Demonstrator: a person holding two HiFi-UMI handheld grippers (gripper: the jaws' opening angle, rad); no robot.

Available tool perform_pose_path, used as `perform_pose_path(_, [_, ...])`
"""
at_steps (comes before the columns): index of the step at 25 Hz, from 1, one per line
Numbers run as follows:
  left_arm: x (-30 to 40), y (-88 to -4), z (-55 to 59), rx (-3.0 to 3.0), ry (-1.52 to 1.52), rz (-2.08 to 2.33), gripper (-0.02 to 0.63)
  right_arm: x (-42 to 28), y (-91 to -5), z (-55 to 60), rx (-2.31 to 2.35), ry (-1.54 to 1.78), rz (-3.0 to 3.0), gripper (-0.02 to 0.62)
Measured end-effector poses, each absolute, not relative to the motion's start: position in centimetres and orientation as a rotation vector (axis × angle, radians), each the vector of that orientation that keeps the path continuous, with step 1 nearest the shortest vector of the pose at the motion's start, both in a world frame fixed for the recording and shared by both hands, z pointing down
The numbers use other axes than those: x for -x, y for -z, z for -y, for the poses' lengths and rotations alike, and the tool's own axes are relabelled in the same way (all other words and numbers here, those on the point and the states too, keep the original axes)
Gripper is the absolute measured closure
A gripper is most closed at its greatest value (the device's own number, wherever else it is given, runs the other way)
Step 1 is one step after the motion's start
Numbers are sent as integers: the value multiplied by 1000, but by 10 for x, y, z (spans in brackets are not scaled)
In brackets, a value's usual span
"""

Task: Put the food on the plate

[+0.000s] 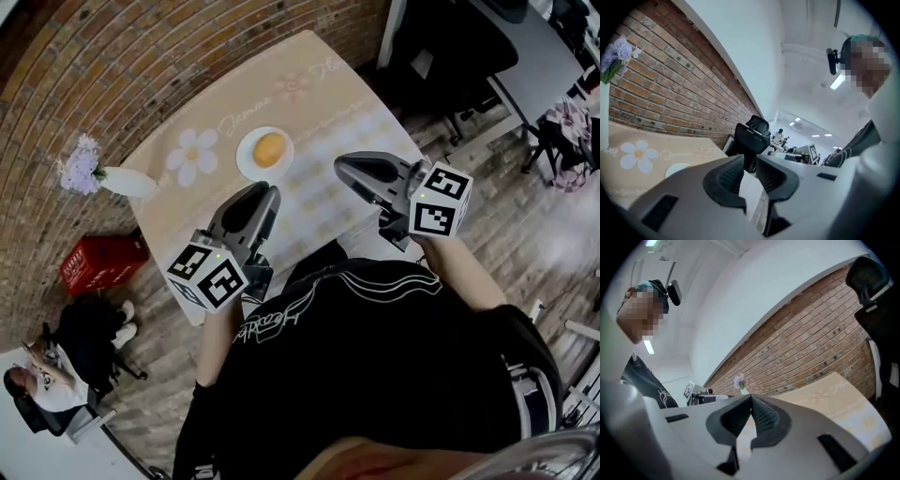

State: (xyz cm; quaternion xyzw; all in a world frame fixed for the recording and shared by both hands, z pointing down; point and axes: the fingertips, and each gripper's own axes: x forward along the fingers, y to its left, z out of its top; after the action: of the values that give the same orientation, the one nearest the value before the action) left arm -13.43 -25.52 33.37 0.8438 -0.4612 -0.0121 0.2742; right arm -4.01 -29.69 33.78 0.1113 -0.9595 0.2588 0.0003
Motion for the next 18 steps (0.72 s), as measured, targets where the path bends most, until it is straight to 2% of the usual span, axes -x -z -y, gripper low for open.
perform_pose_path(4, [125, -311, 250, -2339, 66, 1239, 584, 47, -328, 289, -309, -751, 3023, 599])
perform_pose_path(18, [113, -285, 245, -2414, 89, 1225, 597, 50, -309, 287, -297, -721, 3048, 600])
